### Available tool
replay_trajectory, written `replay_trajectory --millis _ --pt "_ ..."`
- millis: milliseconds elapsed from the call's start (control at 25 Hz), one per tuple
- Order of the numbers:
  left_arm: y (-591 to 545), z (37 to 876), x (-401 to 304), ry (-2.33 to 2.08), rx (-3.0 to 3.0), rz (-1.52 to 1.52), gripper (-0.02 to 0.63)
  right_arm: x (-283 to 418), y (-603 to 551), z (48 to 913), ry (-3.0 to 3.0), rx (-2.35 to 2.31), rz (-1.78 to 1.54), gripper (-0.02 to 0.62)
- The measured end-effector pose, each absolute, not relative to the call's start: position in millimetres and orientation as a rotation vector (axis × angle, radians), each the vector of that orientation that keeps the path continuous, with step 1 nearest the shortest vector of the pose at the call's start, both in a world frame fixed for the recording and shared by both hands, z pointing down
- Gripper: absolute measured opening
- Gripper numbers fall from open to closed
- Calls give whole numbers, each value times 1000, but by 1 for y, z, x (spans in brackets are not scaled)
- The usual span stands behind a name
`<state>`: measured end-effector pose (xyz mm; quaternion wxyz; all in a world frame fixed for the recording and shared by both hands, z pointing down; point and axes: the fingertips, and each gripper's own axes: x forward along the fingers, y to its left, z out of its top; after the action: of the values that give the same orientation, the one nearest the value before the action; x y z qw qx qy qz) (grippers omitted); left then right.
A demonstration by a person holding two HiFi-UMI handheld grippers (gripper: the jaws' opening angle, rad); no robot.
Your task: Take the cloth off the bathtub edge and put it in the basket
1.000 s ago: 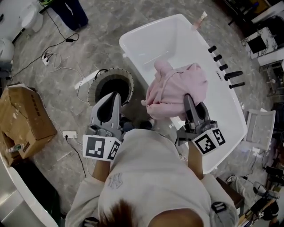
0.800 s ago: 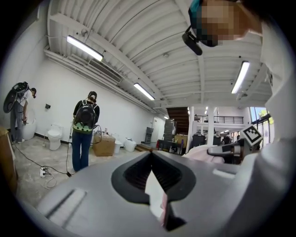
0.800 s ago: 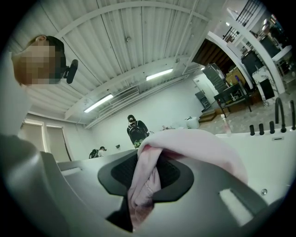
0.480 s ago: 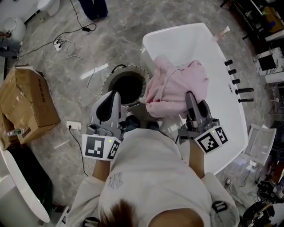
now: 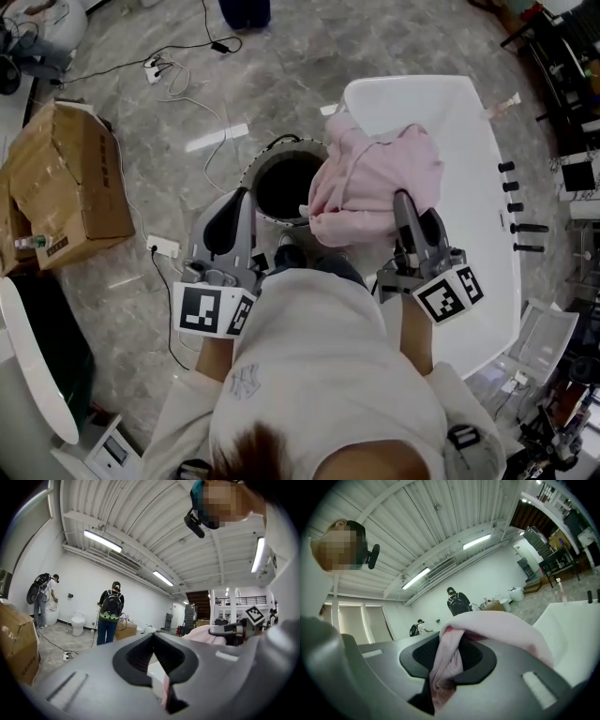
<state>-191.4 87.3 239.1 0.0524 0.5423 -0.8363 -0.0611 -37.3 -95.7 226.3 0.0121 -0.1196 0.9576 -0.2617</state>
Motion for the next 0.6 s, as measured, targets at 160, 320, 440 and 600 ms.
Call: replay_trajectory --millis 160,320,440,600 --pt "106 239 -198 -2598 1567 -193 48 -56 -87 224 3009 -274 -824 81" --pt "118 239 -197 -2648 1483 -204 48 -72 -82 222 3033 -167 -827 81" --pt "127 240 -196 -2678 1424 -211 48 -84 -75 221 3048 -83 -832 81" --pt "133 238 -190 -2716 1350 -220 48 -101 -70 218 3061 41 -838 80"
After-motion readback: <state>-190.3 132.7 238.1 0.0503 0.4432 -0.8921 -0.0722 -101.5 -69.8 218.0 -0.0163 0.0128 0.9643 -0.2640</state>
